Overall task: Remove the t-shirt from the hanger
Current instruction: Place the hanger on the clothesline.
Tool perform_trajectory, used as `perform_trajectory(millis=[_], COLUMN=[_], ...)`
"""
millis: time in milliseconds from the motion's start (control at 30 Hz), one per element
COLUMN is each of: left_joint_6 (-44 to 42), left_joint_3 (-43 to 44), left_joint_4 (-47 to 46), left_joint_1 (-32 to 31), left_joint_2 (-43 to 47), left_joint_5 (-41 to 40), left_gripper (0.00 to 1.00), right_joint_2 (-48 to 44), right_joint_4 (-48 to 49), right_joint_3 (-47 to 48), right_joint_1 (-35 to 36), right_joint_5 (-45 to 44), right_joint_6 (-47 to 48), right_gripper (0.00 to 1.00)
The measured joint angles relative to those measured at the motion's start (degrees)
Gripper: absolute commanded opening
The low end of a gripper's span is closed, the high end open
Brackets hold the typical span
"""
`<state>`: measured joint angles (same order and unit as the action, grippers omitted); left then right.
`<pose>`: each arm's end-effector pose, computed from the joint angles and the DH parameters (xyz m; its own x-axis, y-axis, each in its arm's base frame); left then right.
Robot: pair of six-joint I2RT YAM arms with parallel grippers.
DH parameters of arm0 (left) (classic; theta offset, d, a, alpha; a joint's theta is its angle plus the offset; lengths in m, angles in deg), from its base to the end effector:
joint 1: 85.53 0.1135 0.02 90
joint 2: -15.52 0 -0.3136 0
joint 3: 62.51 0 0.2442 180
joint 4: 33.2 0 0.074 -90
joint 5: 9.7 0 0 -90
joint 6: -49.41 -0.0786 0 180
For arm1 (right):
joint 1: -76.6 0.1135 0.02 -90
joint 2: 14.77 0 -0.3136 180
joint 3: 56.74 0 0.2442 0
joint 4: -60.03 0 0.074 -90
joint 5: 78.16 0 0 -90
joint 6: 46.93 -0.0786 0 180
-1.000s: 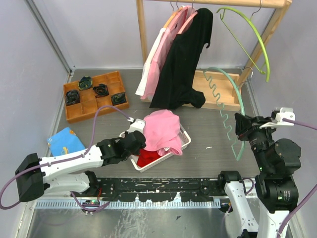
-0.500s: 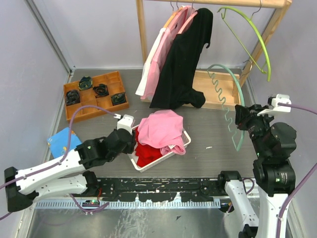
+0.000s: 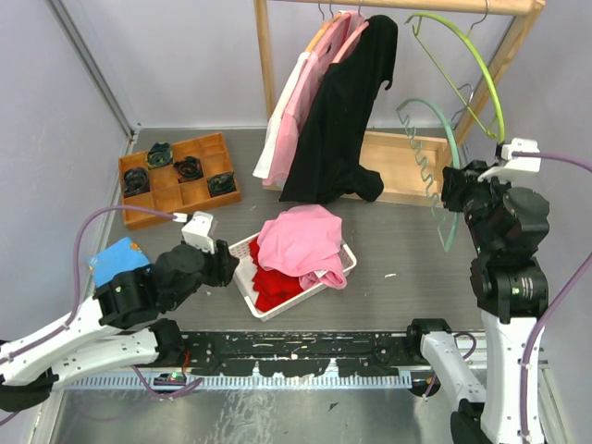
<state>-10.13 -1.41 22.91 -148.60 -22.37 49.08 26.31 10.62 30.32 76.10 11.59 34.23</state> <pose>0.0886 -0.0845 0.3256 -0.4986 0.0244 -0.8665 0.3626 0.9138 -0.1830 0.1056 -0.0013 0.4860 -0.0571 0.1542 -0.9864 0.0221 0.9880 0.1531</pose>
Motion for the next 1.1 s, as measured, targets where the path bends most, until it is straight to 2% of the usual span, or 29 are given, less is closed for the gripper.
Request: perform_trajectory(millis=[133, 200, 633, 1100], left_joint_6=[-1.46, -2.38, -5.90, -5.75], left_joint_3=[-0.44, -0.50, -0.50, -0.50], left_joint_4=[-1.29, -2.27, -6.03, -6.03], left_joint_1=[-0.07, -0.09, -0.09, -0.09], left_joint_2=[3.61, 4.70, 5.66, 7.37], left_joint_5=[-1.25, -2.19, -4.28, -4.50], left_gripper=[0.80, 0.99, 0.98, 0.98], right_joint_2=[4.15, 6.21, 16.52, 22.29], right_joint_4=[3.37, 5.22, 12.92, 18.56], right_joint_3=[2.58, 3.76, 10.58, 16.46], right_joint_1=[0.00, 0.00, 0.00, 0.00], right_joint_5=[-0.15, -0.15, -0.15, -0.15], right_joint_6=[0.61, 0.76, 0.35, 0.98], right_gripper=[0.01, 0.00, 0.01, 0.01])
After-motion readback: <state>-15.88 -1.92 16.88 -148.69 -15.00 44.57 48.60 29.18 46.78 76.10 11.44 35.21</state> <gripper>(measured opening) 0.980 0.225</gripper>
